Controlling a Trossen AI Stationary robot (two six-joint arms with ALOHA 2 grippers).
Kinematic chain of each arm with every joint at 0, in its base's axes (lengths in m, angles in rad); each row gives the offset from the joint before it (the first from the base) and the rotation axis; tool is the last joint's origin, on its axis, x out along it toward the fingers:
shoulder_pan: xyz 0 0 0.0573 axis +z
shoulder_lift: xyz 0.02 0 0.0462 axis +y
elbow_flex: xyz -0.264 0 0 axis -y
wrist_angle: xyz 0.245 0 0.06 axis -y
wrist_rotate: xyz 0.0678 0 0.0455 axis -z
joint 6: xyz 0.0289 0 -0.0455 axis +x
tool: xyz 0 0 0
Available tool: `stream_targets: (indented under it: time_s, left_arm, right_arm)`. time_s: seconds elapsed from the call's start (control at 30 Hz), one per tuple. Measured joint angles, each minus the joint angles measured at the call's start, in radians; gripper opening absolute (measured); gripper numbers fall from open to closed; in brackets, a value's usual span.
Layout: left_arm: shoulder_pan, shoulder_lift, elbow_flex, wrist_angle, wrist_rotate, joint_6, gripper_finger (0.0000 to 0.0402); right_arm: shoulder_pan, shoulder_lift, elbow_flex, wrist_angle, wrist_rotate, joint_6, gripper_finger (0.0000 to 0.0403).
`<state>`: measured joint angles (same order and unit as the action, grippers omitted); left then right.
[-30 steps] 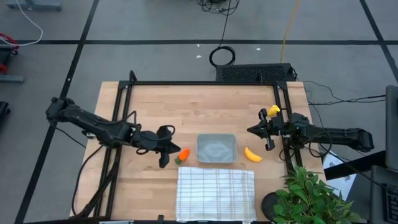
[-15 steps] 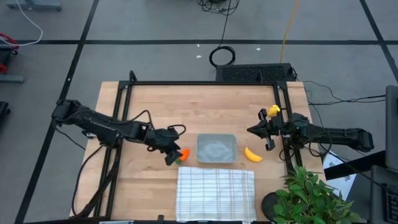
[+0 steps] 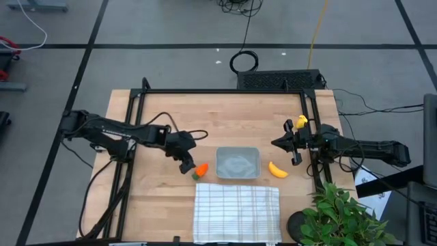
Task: Pick and placing Produce into tupperware
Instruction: Put the carrot into the gray bin
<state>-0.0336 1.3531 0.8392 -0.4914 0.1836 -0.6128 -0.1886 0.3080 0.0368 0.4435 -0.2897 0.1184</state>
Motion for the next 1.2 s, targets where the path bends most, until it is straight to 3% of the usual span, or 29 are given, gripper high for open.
stream_targets:
  time_s: [0.17, 0.57, 0.77, 1.2]
  left_arm:
    - [0.003, 0.112, 0.177, -0.208, -0.046, 0.062, 0.0285]
    - [-0.048, 0.412, 0.497, -0.464, -0.061, 0.069, 0.0285]
    - [-0.061, 0.494, 0.571, -0.516, -0.084, 0.069, 0.0285]
    - [-0.095, 0.493, 0.577, -0.485, -0.15, -0.001, 0.0285]
  right_arm:
    - [0.0, 0.0, 0.0, 0.0, 0.017, -0.003, 0.0]
    - [0.0, 0.0, 0.0, 0.0, 0.035, 0.0, 0.0]
    - [0.0, 0.0, 0.0, 0.0, 0.035, 0.0, 0.0]
    - [0.0, 0.0, 0.0, 0.0, 0.035, 0.0, 0.0]
